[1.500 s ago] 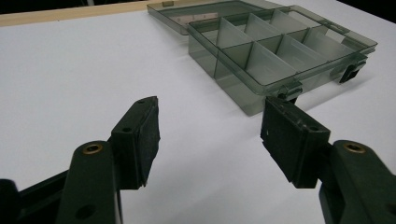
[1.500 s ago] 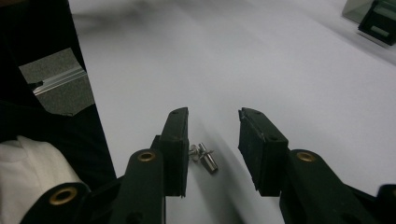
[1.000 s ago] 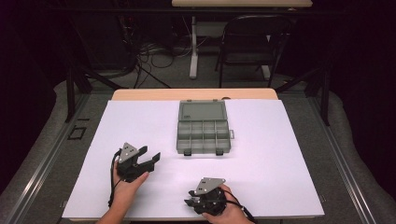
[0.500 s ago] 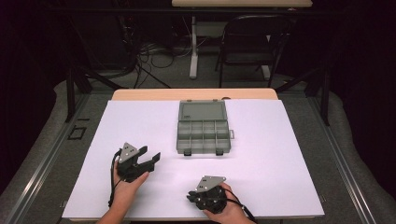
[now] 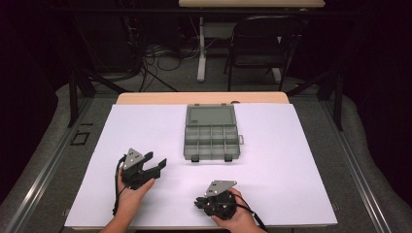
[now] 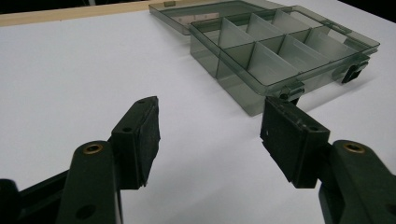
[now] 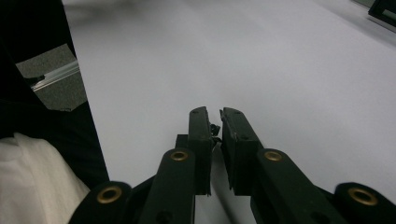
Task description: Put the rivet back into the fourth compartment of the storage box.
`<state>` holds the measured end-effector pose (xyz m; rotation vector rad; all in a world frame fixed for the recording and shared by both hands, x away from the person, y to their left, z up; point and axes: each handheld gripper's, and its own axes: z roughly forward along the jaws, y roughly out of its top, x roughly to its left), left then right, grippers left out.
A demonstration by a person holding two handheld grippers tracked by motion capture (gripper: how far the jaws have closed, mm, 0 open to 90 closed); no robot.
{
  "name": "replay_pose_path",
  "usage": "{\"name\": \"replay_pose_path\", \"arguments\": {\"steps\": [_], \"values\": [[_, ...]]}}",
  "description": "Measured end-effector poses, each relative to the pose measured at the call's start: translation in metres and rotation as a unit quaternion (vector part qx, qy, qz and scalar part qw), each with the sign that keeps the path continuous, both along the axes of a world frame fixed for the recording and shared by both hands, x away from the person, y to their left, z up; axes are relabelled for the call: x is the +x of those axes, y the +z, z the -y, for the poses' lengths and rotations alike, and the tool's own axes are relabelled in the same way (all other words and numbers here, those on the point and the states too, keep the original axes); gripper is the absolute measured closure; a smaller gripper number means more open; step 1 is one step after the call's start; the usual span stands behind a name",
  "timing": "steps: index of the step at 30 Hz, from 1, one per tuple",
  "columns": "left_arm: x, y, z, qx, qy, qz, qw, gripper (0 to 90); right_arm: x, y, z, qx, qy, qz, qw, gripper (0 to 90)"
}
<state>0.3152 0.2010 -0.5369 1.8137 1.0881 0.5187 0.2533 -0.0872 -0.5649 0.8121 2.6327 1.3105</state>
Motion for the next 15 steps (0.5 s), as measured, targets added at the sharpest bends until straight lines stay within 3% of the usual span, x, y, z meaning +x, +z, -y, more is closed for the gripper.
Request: {"name": "replay_pose_path", "arguments": {"steps": [5,9,11,15], "values": [[0.0001,0.0,0.0,0.0,0.0,0.0,1.0,37.3,0.004,0.001,0.003,0.005,-0.012,-0.005,0.9999,82.1],[0.0,0.0,0.0,0.001,0.0,0.0,1.0,37.3,0.0072,0.0018,0.0056,0.022,-0.021,-0.008,0.9995,82.1],[0.0,0.0,0.0001,0.001,0.0,0.0,1.0,37.3,0.0074,0.0042,0.0071,0.017,-0.02,-0.014,0.9995,82.2],[0.0001,0.0,-0.0002,0.0,0.0,0.001,1.0,37.3,0.0077,0.0051,0.0071,0.027,-0.025,-0.005,0.9993,82.2]]}}
